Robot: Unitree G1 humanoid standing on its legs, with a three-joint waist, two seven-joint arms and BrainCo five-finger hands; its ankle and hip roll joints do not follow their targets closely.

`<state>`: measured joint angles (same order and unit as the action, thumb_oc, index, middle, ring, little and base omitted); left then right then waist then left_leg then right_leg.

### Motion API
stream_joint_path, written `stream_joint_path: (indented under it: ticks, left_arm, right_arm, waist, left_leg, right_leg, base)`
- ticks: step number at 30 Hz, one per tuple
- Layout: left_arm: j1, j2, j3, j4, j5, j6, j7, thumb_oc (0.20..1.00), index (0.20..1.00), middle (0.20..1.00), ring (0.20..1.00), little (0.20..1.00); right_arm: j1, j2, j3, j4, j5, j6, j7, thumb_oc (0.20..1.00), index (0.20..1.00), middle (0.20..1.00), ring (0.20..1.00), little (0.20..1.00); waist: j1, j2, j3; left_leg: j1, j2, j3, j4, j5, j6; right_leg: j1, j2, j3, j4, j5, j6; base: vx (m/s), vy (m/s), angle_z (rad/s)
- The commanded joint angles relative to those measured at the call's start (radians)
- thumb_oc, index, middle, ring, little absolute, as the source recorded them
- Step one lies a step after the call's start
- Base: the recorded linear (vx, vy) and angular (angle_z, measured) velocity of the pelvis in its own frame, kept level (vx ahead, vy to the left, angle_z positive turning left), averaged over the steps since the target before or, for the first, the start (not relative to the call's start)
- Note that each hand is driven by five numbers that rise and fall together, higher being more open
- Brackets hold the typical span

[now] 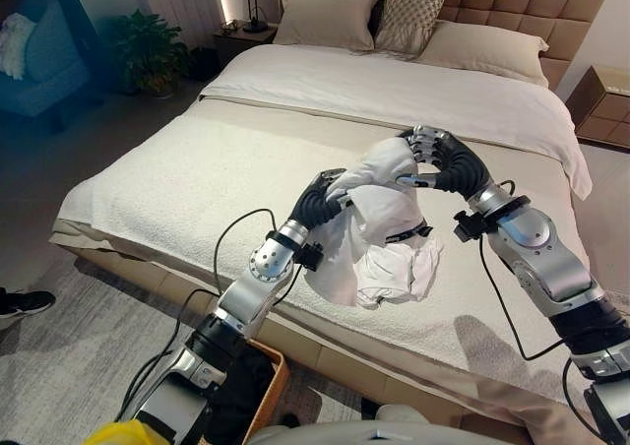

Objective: Pick up clothes into the bucket

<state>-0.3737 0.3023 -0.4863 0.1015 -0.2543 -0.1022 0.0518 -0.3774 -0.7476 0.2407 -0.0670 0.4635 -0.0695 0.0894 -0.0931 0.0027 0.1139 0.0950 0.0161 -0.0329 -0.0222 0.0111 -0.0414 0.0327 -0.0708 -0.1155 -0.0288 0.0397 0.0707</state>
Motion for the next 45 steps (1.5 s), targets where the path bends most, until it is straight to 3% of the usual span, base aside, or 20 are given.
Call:
stream_joint_path:
  ticks: [1, 8, 15, 16, 19, 24, 30, 36, 41, 45]
  left_arm:
    - [-0.002, 0.017, 0.038, -0.04, -0.058, -0.042, 0.01, 0.2, 0.2, 0.2, 0.2, 0.2]
    - [0.077, 0.021, 0.096, -0.113, -0.205, -0.042, -0.011, 0.2, 0.2, 0.2, 0.2, 0.2]
    - [0.218, 0.009, 0.213, -0.199, -0.359, -0.046, -0.028, 0.2, 0.2, 0.2, 0.2, 0.2]
    - [0.263, 0.011, 0.255, -0.23, -0.371, -0.05, -0.036, 0.2, 0.2, 0.2, 0.2, 0.2]
    - [0.315, 0.019, 0.314, -0.26, -0.36, -0.064, -0.036, 0.2, 0.2, 0.2, 0.2, 0.2]
    - [0.491, 0.05, 0.524, -0.342, -0.278, -0.124, -0.025, 0.2, 0.2, 0.2, 0.2, 0.2]
    - [0.628, 0.038, 0.68, -0.326, -0.203, -0.192, 0.047, 0.2, 0.2, 0.2, 0.2, 0.2]
    - [0.687, 0.034, 0.714, -0.236, -0.138, -0.213, 0.12, 0.2, 0.2, 0.2, 0.2, 0.2]
    - [0.681, 0.093, 0.688, -0.186, 0.001, -0.224, 0.201, 0.2, 0.2, 0.2, 0.2, 0.2]
    - [0.639, 0.106, 0.649, -0.077, 0.023, -0.216, 0.264, 0.2, 0.2, 0.2, 0.2, 0.2]
  right_arm:
    - [0.006, 0.048, -0.091, -0.059, 0.059, -0.083, -0.032, 1.0, 1.0, 1.0, 1.0, 1.0]
    - [0.083, 0.076, -0.17, -0.021, 0.047, -0.083, -0.074, 1.0, 1.0, 1.0, 1.0, 1.0]
    - [0.227, 0.163, -0.303, 0.043, 0.003, -0.087, -0.134, 1.0, 1.0, 1.0, 1.0, 1.0]
    - [0.274, 0.206, -0.34, 0.064, -0.046, -0.086, -0.153, 1.0, 1.0, 1.0, 1.0, 1.0]
    - [0.316, 0.252, -0.371, 0.116, -0.099, -0.087, -0.183, 1.0, 1.0, 1.0, 1.0, 1.0]
    - [0.416, 0.365, -0.449, 0.345, -0.182, -0.084, -0.278, 1.0, 1.0, 1.0, 1.0, 1.0]
    - [0.432, 0.414, -0.482, 0.567, -0.246, -0.112, -0.369, 1.0, 1.0, 1.0, 1.0, 1.0]
    - [0.394, 0.4, -0.466, 0.746, -0.285, -0.109, -0.441, 1.0, 1.0, 1.0, 1.0, 1.0]
    - [0.335, 0.376, -0.435, 0.857, -0.311, -0.108, -0.499, 1.0, 1.0, 1.0, 1.0, 1.0]
    - [0.292, 0.356, -0.399, 0.884, -0.319, -0.111, -0.532, 1.0, 1.0, 1.0, 1.0, 1.0]
  waist:
    - [0.017, -0.076, -0.041]
    - [0.016, -0.076, -0.043]
    - [0.015, -0.075, -0.038]
    - [0.015, -0.074, -0.033]
    - [0.017, -0.074, -0.025]
    - [0.038, -0.073, 0.019]
    - [0.066, -0.069, 0.084]
    - [0.098, -0.062, 0.147]
    - [0.121, -0.056, 0.198]
    - [0.129, -0.053, 0.236]
  left_leg:
    - [-0.065, -0.01, -0.025, 0.103, -0.086, -0.008]
    - [-0.067, -0.012, -0.029, 0.101, -0.089, -0.006]
    - [-0.073, -0.015, -0.03, 0.104, -0.094, -0.002]
    - [-0.078, -0.017, -0.033, 0.107, -0.096, -0.001]
    - [-0.085, -0.019, -0.036, 0.111, -0.097, 0.0]
    - [-0.128, -0.023, -0.047, 0.135, -0.097, 0.0]
    - [-0.203, -0.032, -0.07, 0.176, -0.09, -0.004]
    - [-0.279, -0.041, -0.098, 0.224, -0.081, -0.008]
    - [-0.331, -0.049, -0.121, 0.258, -0.076, -0.009]
    - [-0.369, -0.046, -0.129, 0.273, -0.068, -0.013]
  right_leg:
    - [0.033, -0.075, -0.027, 0.079, -0.086, 0.064]
    - [0.029, -0.076, -0.027, 0.085, -0.09, 0.064]
    - [0.02, -0.077, -0.023, 0.093, -0.095, 0.063]
    - [0.014, -0.077, -0.024, 0.098, -0.098, 0.063]
    - [0.005, -0.077, -0.021, 0.104, -0.099, 0.061]
    - [-0.034, -0.075, -0.026, 0.127, -0.104, 0.056]
    - [-0.098, -0.081, -0.043, 0.16, -0.1, 0.054]
    - [-0.161, -0.097, -0.062, 0.207, -0.096, 0.053]
    - [-0.199, -0.109, -0.08, 0.236, -0.096, 0.052]
    - [-0.237, -0.112, -0.084, 0.252, -0.095, 0.05]
  base:
    - [0.0, 0.0, 0.0]
    - [0.0, 0.0, 0.0]
    - [0.0, 0.0, 0.0]
    - [0.0, 0.0, 0.0]
    - [0.0, 0.0, 0.0]
    - [-0.06, 0.002, -0.01]
    - [-0.09, 0.005, 0.05]
    - [-0.08, 0.011, 0.21]
    - [-0.04, 0.011, 0.21]
    - [-0.05, 0.019, 0.11]
